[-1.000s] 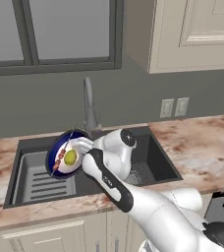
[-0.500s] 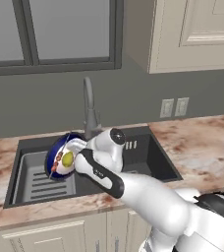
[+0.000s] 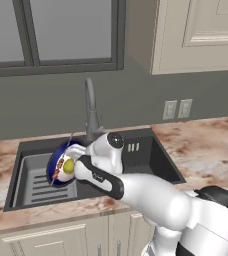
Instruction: Dump the kebab skewer and lemon from the bowl so the bowl can be washed. Place the bowl in the sink after clearing the leftovers.
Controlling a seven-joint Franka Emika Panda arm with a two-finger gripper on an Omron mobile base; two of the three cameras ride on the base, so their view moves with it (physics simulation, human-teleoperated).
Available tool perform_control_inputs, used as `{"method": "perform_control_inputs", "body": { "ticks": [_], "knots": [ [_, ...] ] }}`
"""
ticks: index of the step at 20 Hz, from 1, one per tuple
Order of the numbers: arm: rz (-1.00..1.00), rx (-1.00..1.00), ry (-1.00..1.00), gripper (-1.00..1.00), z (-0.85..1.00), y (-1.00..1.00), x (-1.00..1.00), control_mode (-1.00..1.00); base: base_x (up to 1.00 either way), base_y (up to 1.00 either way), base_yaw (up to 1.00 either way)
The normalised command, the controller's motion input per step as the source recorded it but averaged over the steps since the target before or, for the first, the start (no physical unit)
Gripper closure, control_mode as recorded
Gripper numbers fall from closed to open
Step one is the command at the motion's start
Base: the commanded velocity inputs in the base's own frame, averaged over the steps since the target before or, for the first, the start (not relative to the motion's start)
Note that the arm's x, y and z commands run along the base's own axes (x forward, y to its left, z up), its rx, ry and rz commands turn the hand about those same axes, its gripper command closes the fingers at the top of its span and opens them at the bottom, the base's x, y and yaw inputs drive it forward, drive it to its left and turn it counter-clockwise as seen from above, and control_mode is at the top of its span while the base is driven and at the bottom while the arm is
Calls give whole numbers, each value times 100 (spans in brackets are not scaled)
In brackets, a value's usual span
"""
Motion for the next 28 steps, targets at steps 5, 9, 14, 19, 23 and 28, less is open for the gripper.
{"method": "perform_control_inputs", "body": {
  "ticks": [5,9,14,19,23,28],
  "knots": [
    [0,-10,0,100,0,31,13,-100,0,0,0],
    [-1,-9,0,100,0,31,15,-100,0,0,0],
    [-4,-6,0,100,-8,16,9,-100,0,0,0],
    [-4,-7,4,100,-16,0,0,-100,0,0,0],
    [0,-1,1,100,0,0,0,-100,0,0,0],
    [0,-3,1,100,0,0,3,-100,0,0,0]
  ]
}}
